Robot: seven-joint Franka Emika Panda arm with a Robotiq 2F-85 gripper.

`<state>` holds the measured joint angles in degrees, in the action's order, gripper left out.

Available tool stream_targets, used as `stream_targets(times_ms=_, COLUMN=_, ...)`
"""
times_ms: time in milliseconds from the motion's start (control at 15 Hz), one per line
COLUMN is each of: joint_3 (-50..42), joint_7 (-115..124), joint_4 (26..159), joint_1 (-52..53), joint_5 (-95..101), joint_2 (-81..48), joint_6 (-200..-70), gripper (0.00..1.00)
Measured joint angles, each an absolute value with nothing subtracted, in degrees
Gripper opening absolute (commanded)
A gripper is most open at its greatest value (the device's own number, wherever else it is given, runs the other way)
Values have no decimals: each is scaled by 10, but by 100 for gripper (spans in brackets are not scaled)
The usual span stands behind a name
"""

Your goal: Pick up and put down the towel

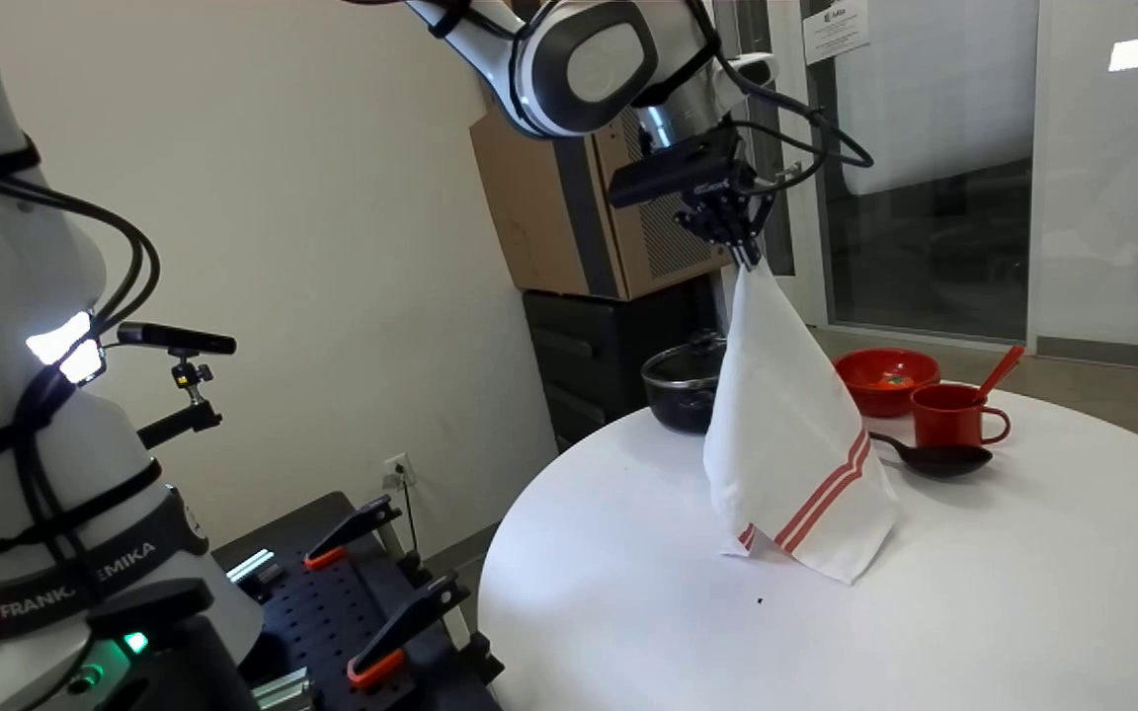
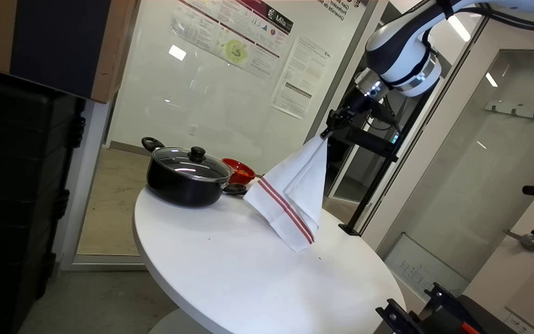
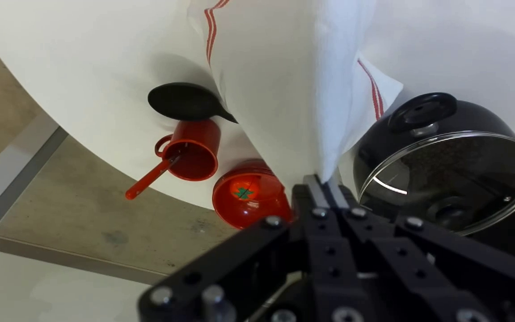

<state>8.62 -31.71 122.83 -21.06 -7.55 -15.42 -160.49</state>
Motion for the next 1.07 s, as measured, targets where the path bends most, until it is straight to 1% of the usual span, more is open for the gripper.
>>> stream_targets(times_ms=267, joint_3=28, joint_7=-218, joint_4=1230, joint_1=-161, joint_5=-62, joint_2=-175, joint_6=-1644, gripper=0)
stream_targets(times_ms=600, joint_3=-31, joint_7=-50, joint_4=1231, joint_1=-102, joint_5=-62, joint_2=-242, joint_6=-1720, gripper=0)
stream_targets(times_ms=800, joint_3=-45, joint_7=45, joint_4=1227, joint_1=-75, joint_5=-76, joint_2=-283, joint_6=-1740, gripper=0)
stream_targets(times_ms=1067, joint_3=-37, joint_7=133, joint_4=1216, joint_1=-65, joint_5=-126, joint_2=-321, joint_6=-1741, gripper=0)
